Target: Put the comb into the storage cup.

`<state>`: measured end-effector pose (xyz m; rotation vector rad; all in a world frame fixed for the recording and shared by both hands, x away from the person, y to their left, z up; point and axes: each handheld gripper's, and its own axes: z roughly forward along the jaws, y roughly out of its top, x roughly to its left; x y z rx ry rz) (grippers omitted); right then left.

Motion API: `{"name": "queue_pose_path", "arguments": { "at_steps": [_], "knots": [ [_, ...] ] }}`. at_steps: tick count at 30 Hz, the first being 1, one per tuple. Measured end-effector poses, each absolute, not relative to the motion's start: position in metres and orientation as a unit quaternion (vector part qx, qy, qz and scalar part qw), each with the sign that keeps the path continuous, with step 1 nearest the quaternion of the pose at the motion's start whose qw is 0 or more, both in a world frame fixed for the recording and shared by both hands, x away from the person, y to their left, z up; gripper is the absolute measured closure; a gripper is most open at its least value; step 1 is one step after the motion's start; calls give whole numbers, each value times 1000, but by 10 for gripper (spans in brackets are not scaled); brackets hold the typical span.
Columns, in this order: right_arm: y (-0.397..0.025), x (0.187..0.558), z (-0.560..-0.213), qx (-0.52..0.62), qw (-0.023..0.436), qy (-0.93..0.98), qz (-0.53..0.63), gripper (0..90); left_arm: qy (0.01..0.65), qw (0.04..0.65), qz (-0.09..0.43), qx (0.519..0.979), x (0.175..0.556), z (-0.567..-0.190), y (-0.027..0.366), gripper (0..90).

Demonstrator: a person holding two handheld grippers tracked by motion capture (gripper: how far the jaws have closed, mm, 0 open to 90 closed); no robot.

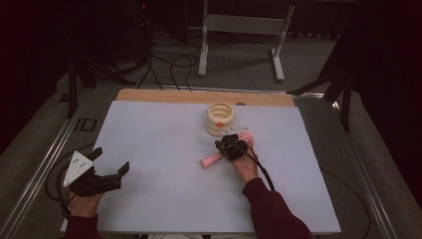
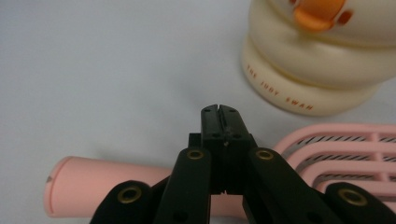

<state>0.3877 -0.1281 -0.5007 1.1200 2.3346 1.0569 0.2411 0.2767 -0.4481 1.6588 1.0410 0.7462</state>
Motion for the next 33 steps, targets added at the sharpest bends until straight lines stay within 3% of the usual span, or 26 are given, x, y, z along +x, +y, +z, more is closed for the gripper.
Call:
{"name": "queue_pose_path", "arguments": {
  "at_steps": [7, 33],
  "knots": [
    [-119, 387, -508, 391, 151, 835, 355, 900, 431, 499, 309, 685, 241, -448, 277, 0],
    [-124, 364, -505, 381, 157, 866, 283, 900, 433, 499, 309, 684, 241, -449, 277, 0]
  ]
}}
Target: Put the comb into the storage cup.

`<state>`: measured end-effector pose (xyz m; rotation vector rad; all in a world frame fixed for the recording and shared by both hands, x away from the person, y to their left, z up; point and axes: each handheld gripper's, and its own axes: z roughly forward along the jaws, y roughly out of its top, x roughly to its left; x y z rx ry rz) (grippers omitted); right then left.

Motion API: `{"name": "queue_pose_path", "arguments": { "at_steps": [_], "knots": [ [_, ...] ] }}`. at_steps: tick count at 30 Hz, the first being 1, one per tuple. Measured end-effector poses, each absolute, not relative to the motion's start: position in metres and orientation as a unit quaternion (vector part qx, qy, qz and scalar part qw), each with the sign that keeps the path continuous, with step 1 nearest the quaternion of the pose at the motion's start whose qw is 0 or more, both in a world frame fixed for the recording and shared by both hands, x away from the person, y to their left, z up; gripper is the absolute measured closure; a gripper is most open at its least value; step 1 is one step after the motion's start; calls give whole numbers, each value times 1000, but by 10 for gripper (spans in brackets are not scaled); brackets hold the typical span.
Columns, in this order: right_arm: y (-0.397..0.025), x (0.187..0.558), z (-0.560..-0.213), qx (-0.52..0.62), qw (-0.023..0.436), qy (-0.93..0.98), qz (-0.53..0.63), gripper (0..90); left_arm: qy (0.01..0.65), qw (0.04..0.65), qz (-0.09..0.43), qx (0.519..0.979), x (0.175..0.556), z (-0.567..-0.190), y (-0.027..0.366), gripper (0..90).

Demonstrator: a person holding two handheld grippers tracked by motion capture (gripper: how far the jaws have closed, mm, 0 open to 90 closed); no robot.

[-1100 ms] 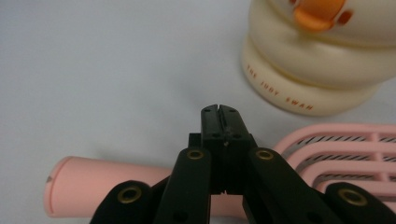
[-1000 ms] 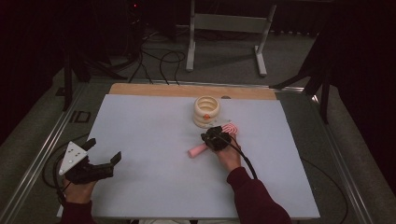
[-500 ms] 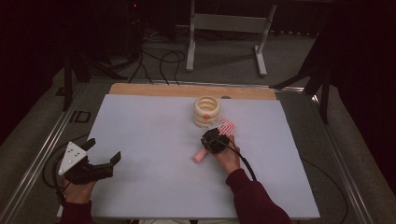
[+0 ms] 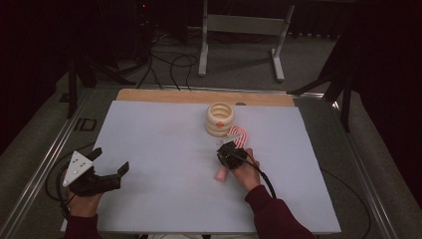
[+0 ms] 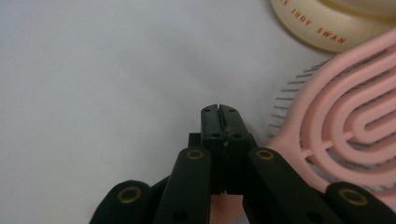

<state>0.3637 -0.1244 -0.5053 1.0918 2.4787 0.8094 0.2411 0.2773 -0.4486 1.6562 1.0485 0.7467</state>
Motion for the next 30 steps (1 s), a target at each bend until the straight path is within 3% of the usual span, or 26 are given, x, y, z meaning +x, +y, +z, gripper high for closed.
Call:
{"name": "queue_pose_path", "arguments": {
  "at_steps": [30],
  "knots": [
    [-161, 320, -504, 363, 130, 886, 257, 899, 433, 495, 304, 690, 243, -452, 273, 0]
  ]
}}
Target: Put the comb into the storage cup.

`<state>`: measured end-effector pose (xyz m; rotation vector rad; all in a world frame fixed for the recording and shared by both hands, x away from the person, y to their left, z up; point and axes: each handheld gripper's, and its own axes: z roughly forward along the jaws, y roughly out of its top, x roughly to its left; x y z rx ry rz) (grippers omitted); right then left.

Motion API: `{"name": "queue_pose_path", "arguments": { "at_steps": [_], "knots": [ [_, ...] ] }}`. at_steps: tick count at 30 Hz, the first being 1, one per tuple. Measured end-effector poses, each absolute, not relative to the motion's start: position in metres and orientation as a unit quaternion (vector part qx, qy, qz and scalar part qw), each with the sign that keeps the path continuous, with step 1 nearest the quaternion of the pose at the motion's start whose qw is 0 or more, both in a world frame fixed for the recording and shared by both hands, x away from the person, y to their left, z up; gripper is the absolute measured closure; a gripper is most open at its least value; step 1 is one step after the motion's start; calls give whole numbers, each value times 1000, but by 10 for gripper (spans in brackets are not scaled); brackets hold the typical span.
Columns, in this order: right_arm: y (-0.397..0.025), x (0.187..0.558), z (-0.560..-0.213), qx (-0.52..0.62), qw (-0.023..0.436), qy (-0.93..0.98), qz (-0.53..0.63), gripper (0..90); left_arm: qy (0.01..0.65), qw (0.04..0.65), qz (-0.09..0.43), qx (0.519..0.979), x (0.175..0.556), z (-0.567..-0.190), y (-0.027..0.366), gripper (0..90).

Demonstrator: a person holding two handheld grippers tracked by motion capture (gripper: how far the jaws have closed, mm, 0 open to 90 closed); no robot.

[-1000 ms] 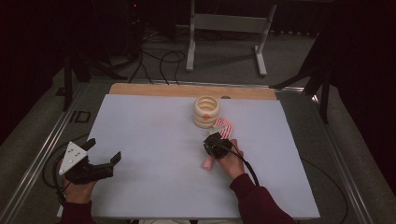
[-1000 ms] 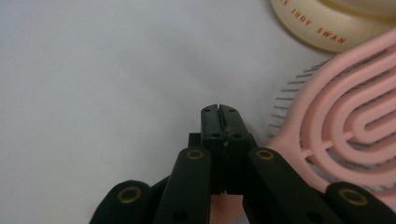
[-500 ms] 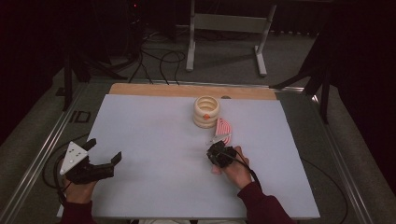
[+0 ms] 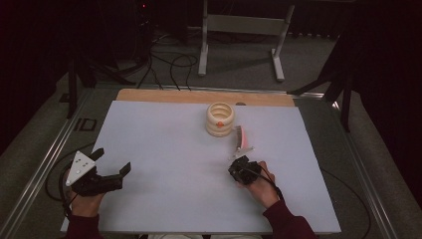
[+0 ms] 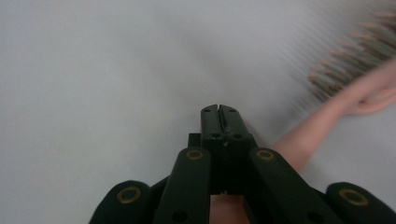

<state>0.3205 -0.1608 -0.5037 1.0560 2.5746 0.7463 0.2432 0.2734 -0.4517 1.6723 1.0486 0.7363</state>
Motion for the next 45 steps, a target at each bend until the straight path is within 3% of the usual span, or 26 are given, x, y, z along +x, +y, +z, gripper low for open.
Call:
{"name": "queue_pose_path", "arguments": {
  "at_steps": [24, 45],
  "knots": [
    [-177, 311, -506, 364, 125, 887, 256, 898, 434, 494, 304, 690, 243, -452, 274, 0],
    [-226, 306, -496, 394, 139, 872, 256, 895, 433, 494, 304, 690, 243, -452, 273, 0]
  ]
}}
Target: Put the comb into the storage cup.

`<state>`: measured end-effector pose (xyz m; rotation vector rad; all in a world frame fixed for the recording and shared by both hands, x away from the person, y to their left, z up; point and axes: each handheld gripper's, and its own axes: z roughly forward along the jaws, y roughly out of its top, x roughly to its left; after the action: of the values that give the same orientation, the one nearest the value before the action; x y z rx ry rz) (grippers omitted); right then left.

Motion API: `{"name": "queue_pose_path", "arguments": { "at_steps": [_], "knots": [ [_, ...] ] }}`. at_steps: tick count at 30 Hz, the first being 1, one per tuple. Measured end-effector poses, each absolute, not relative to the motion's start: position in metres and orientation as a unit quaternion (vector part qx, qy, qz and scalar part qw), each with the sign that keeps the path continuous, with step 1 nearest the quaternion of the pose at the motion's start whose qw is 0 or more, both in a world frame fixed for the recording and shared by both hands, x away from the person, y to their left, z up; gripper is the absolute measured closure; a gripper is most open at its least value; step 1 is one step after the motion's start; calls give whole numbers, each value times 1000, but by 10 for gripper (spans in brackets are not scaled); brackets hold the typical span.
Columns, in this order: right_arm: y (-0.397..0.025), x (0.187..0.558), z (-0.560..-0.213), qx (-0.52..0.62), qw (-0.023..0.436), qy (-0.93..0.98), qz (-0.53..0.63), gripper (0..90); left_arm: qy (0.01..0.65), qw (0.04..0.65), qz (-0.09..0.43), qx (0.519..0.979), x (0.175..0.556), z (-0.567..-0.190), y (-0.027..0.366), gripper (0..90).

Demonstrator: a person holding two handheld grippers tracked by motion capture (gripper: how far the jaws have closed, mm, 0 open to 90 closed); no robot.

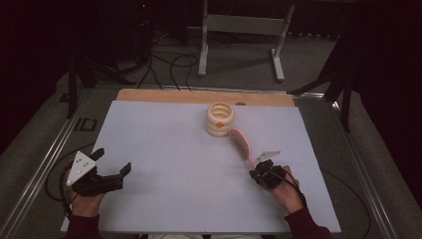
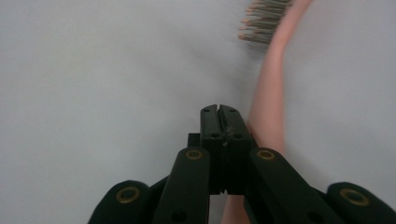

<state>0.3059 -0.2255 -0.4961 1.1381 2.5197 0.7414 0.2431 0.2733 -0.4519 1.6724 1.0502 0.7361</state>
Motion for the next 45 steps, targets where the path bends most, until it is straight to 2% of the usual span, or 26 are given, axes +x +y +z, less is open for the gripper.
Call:
{"name": "queue_pose_path", "arguments": {
  "at_steps": [15, 26, 29, 32, 33, 37, 40, 41, 45],
  "knots": [
    [-238, 306, -495, 406, 145, 864, 258, 881, 433, 494, 304, 690, 243, -452, 273, 0],
    [-239, 302, -487, 384, 150, 859, 304, 830, 434, 493, 304, 690, 243, -452, 273, 0],
    [-241, 300, -482, 372, 155, 854, 330, 782, 434, 493, 304, 690, 243, -452, 273, 0],
    [-245, 297, -476, 362, 167, 844, 359, 681, 434, 494, 305, 689, 243, -452, 274, 0],
    [-245, 297, -476, 362, 167, 844, 359, 681, 434, 494, 305, 689, 243, -452, 274, 0],
    [-257, 289, -467, 358, 183, 822, 404, 528, 434, 496, 308, 686, 242, -450, 275, 0],
    [-264, 284, -464, 359, 193, 811, 420, 518, 434, 497, 309, 685, 242, -450, 275, 0],
    [-274, 274, -462, 358, 210, 793, 446, 482, 433, 497, 311, 685, 241, -449, 275, 0],
    [-287, 263, -461, 361, 227, 771, 473, 447, 431, 498, 311, 685, 241, -449, 275, 0]
  ]
}}
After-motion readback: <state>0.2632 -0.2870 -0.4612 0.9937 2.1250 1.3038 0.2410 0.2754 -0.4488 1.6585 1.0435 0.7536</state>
